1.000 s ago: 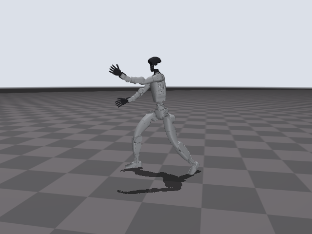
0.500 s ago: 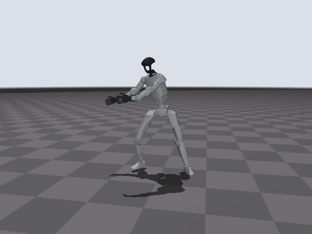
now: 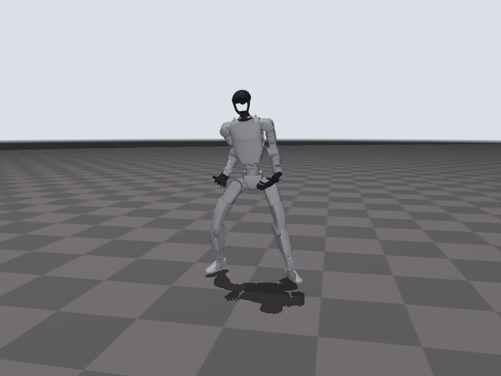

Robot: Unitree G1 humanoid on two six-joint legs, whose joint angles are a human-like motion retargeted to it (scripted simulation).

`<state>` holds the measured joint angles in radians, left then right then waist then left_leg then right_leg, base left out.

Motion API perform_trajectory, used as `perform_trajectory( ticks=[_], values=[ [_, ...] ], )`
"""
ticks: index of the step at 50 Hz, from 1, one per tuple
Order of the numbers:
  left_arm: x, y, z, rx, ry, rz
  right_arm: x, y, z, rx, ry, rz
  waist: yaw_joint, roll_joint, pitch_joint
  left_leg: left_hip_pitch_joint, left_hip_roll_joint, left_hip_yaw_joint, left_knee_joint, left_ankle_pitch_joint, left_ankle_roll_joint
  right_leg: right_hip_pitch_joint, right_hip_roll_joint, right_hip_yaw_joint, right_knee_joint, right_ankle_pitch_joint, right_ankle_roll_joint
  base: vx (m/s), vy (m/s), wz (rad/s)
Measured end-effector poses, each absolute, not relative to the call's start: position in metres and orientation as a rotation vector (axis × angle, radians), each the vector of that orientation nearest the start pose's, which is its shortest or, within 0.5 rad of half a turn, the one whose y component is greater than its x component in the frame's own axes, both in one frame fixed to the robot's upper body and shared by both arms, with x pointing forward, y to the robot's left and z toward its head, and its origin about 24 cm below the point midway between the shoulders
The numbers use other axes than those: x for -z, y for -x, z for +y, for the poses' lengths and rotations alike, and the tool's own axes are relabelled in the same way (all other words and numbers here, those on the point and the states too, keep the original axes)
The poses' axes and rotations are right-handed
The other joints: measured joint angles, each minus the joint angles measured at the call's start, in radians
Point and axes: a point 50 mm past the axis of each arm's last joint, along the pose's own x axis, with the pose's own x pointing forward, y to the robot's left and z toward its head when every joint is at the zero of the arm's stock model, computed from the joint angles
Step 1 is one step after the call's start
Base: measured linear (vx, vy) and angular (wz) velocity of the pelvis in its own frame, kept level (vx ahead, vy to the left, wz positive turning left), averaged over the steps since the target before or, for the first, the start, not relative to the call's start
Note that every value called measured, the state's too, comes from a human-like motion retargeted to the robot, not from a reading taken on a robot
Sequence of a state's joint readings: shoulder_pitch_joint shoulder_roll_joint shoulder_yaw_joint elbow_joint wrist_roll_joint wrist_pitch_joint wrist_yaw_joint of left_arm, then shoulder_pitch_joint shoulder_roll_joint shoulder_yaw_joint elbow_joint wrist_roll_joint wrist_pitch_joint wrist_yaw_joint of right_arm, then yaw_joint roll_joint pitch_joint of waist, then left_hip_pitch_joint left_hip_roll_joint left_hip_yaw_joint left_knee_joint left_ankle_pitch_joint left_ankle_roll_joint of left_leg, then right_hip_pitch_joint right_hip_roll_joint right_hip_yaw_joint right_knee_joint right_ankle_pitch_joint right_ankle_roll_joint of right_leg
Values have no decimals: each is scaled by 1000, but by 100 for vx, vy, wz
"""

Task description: Kungfu

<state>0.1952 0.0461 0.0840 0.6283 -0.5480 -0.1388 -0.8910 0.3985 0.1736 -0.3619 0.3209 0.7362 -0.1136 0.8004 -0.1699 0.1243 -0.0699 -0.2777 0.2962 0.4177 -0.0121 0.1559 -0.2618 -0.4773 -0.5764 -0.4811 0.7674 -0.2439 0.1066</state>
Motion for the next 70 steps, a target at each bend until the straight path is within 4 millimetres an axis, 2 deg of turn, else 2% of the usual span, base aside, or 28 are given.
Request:
perform_trajectory(
  ticks=[2, 3, 5, 7, 9, 12, 16, 20, 24, 27, 29, 31, 33, 35, 38, 41, 43, 45, 48, 50, 52, 54, 56, 60, 63, 67, 70],
  values=[
    [101, -104, 161, 289, 829, 357, 71, -102, -161, 108, -1062, -15, 44, -9, -16, -8, 2, -29, 5, -6, 0, 41, 5, -26, -17, 9, 8, 40, 6, 59],
    [103, -87, 165, 195, 865, 349, 74, -94, -159, 163, -1139, -36, 65, -14, -24, -10, 6, -43, 8, -9, 0, 63, 12, -38, -29, 14, 11, 45, 13, 51],
    [104, -65, 173, 5, 897, 312, 78, -80, -167, 213, -1255, -40, 100, -16, -37, -9, 17, -68, 13, -13, 0, 110, 33, -63, -59, 24, 13, 41, 15, 45],
    [102, -59, 181, -104, 889, 272, 76, -76, -170, 109, -1240, 9, 128, -11, -40, -9, 20, -93, 17, -15, 0, 152, 45, -86, -92, 37, 14, 26, 19, 50],
    [98, -66, 185, -90, 858, 252, 74, -72, -178, 1, -1140, 82, 157, -16, -47, -18, 16, -119, 22, -15, 0, 187, 49, -112, -124, 52, 16, 21, 17, 59],
    [91, -89, 182, 77, 809, 258, 69, -68, -196, -29, -965, 131, 213, -43, -61, -37, 13, -161, 30, -17, 0, 234, 62, -147, -172, 76, 19, 20, 6, 58],
    [74, -133, 175, 230, 733, 184, 65, -69, -208, 0, -868, 121, 284, -68, -57, -63, 18, -208, 46, -14, 0, 291, 91, -183, -240, 115, 21, 12, 4, 47],
    [53, -173, 170, 341, 619, 93, 63, -64, -225, -1, -811, 155, 317, -76, -49, -102, 28, -249, 83, -17, 3, 348, 120, -221, -313, 160, 23, 17, 12, 39],
    [23, -214, 176, 487, 458, 0, 58, -56, -256, 24, -662, 230, 340, -100, -54, -173, 20, -277, 157, -35, 19, 380, 126, -266, -379, 206, 20, 20, 13, 40],
    [-16, -252, 180, 612, 249, -112, 51, -56, -281, 76, -470, 262, 360, -131, -50, -264, 3, -285, 264, -61, 51, 388, 112, -282, -420, 242, 17, 15, 11, 60],
    [-53, -282, 174, 700, 89, -214, 48, -57, -295, 134, -314, 267, 377, -150, -51, -344, -9, -273, 361, -87, 79, 390, 98, -297, -442, 266, 15, 16, 19, 80],
    [-94, -310, 161, 787, -59, -328, 51, -61, -303, 224, -188, 271, 406, -166, -51, -406, -21, -251, 441, -119, 106, 398, 86, -314, -464, 292, 15, 17, 21, 75],
    [-139, -330, 140, 875, -194, -450, 61, -73, -303, 313, -125, 273, 441, -173, -49, -443, -38, -266, 495, -161, 114, 417, 86, -330, -490, 319, 15, 32, 32, 63],
    [-186, -342, 121, 935, -326, -582, 76, -95, -297, 364, -149, 297, 470, -170, -45, -470, -54, -298, 548, -220, 115, 442, 94, -343, -520, 347, 16, 28, 27, 43],
    [-250, -346, 121, 894, -511, -749, 100, -144, -267, 287, -332, 374, 470, -157, -52, -507, -68, -291, 644, -299, 143, 458, 90, -325, -564, 385, 10, 46, 45, -8],
    [-301, -341, 143, 751, -667, -869, 115, -193, -213, 167, -508, 503, 441, -122, -74, -521, -61, -269, 717, -384, 169, 448, 89, -300, -604, 407, -16, 35, 45, -56],
    [-331, -332, 160, 649, -743, -944, 119, -214, -168, 100, -588, 623, 430, -107, -78, -526, -65, -256, 753, -430, 184, 431, 80, -283, -629, 410, -29, 29, 43, -79],
    [-359, -320, 165, 586, -789, -1034, 111, -235, -128, 27, -654, 695, 451, -102, -65, -531, -77, -248, 782, -464, 198, 410, 69, -257, -647, 403, -24, 25, 36, -70],
    [-391, -303, 160, 529, -837, -1171, 77, -270, -82, -305, -682, 619, 487, -109, -17, -521, -98, -233, 797, -495, 213, 379, 62, -184, -665, 382, 2, 7, 14, -26],
    [-401, -296, 161, 493, -844, -1224, 61, -274, -48, -586, -614, 558, 485, -107, 4, -509, -114, -228, 794, -503, 221, 368, 61, -145, -673, 390, -7, 6, 6, 9],
    [-404, -294, 162, 478, -826, -1251, 53, -274, -34, -790, -468, 563, 478, -101, 11, -503, -120, -225, 786, -503, 227, 365, 55, -160, -669, 413, -37, 2, 7, 14],
    [-403, -296, 163, 478, -794, -1253, 47, -277, -30, -886, -348, 536, 469, -90, 14, -500, -125, -226, 777, -502, 231, 361, 52, -177, -657, 430, -65, 2, 6, 20],
    [-400, -299, 165, 493, -766, -1235, 44, -279, -30, -902, -306, 496, 461, -80, 16, -493, -127, -225, 765, -499, 234, 352, 53, -171, -641, 447, -103, 0, 1, 10],
    [-390, -304, 174, 499, -756, -1184, 43, -280, -34, -884, -352, 473, 438, -65, 8, -485, -124, -229, 746, -492, 232, 333, 54, -166, -609, 466, -175, 0, 0, 0],
    [-381, -304, 189, 444, -765, -1160, 37, -287, -44, -881, -330, 438, 412, -63, 3, -480, -126, -235, 735, -486, 227, 324, 58, -141, -598, 457, -175, -10, -8, 2],
    [-360, -303, 222, 338, -756, -1090, 11, -307, -56, -909, -180, 274, 394, -66, -2, -450, -112, -223, 704, -471, 211, 304, 58, -123, -582, 422, -160, -15, -13, -34],
    [-335, -298, 259, 242, -721, -991, -21, -324, -67, -943, -65, 107, 375, -64, -5, -414, -96, -208, 662, -449, 194, 282, 62, -101, -562, 385, -150, -23, -17, -47]
  ],
)
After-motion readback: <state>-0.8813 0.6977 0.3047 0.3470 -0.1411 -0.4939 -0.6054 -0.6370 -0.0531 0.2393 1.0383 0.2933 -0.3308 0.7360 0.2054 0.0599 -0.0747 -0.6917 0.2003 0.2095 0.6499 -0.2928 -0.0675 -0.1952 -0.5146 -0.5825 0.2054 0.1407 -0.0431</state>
